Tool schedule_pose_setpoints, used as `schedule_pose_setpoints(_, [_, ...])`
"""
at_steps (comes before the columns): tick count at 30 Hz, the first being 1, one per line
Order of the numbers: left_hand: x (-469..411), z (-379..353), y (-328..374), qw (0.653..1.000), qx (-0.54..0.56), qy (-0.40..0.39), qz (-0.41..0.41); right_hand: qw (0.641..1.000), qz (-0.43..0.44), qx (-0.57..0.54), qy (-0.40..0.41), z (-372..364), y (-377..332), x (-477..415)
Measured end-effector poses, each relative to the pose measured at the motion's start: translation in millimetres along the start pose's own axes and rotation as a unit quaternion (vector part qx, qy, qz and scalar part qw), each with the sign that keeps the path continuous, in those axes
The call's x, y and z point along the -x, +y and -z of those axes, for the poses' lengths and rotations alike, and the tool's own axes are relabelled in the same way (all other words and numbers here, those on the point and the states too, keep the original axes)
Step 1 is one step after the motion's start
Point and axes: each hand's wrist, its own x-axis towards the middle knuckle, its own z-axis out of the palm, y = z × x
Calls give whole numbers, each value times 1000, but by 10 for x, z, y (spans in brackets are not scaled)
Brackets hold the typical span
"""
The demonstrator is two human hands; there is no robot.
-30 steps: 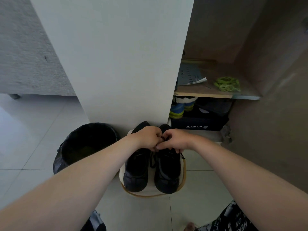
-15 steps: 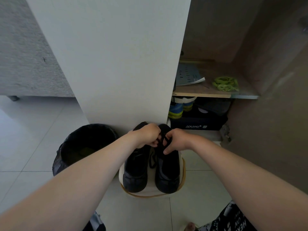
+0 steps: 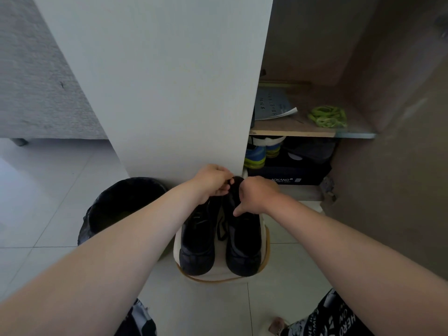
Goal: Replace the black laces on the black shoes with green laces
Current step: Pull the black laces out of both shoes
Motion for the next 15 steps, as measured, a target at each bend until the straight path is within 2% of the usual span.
schedule_pose_setpoints(4, [24, 75, -2, 997, 38, 56, 45, 996, 29, -79, -33, -29, 29, -15])
schedule_pose_setpoints(6, [24, 92, -53, 995, -13, 88, 50, 992, 33, -115, -26, -16, 26, 0])
schedule_pose_setpoints(7, [35, 84, -92, 995, -45, 74, 58, 992, 34, -124, -18, -5, 14, 13])
schedule_pose_setpoints(11, [66, 38, -255, 982, -148, -93, 73, 990, 27, -133, -32, 6, -55, 71])
schedule_pose_setpoints(13, [32, 72, -286, 980, -159, -96, 64, 991, 24, -124, -38, 0, -88, 90])
schedule_pose_setpoints(15, [4, 113, -296, 984, -137, -100, 61, 994, 31, -104, 6, -3, -111, 97])
